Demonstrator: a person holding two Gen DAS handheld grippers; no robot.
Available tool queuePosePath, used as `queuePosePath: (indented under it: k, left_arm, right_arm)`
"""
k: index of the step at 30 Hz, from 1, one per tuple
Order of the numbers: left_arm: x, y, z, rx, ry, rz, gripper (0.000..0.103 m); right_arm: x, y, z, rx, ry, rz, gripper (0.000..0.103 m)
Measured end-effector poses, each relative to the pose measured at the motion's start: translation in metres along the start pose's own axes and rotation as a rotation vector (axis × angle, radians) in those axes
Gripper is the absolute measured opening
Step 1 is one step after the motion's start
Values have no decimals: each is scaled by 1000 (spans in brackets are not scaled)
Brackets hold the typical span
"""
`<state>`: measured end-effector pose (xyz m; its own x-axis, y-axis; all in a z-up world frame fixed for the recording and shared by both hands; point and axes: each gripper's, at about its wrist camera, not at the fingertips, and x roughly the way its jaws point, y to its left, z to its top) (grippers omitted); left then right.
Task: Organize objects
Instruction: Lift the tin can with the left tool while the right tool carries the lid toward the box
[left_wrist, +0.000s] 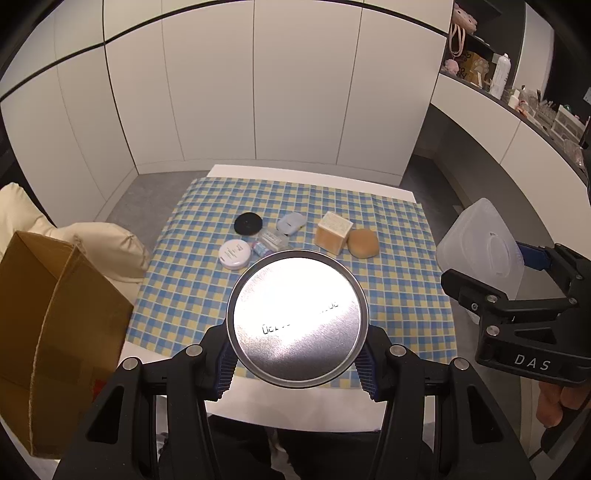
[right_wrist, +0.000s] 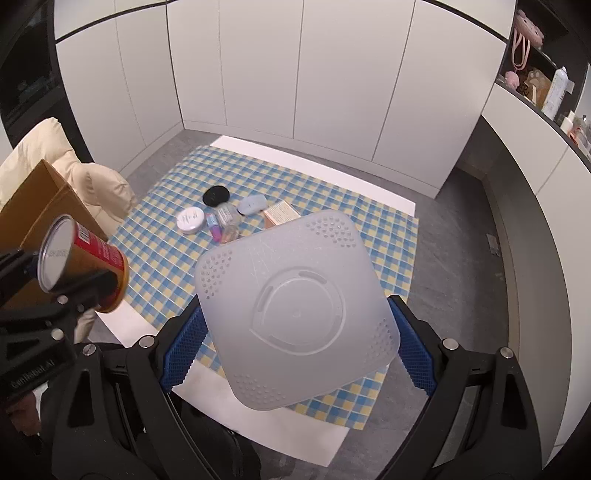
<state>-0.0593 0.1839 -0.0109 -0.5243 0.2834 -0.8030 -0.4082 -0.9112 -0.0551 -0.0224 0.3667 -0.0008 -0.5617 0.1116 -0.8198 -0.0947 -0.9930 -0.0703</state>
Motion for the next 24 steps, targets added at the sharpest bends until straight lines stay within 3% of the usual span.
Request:
queuePosePath:
  k: [24]
  left_arm:
    - [6,55,-1,-86,-2,45,53]
  right_arm:
    - [22,38,21,-13,14,68,94]
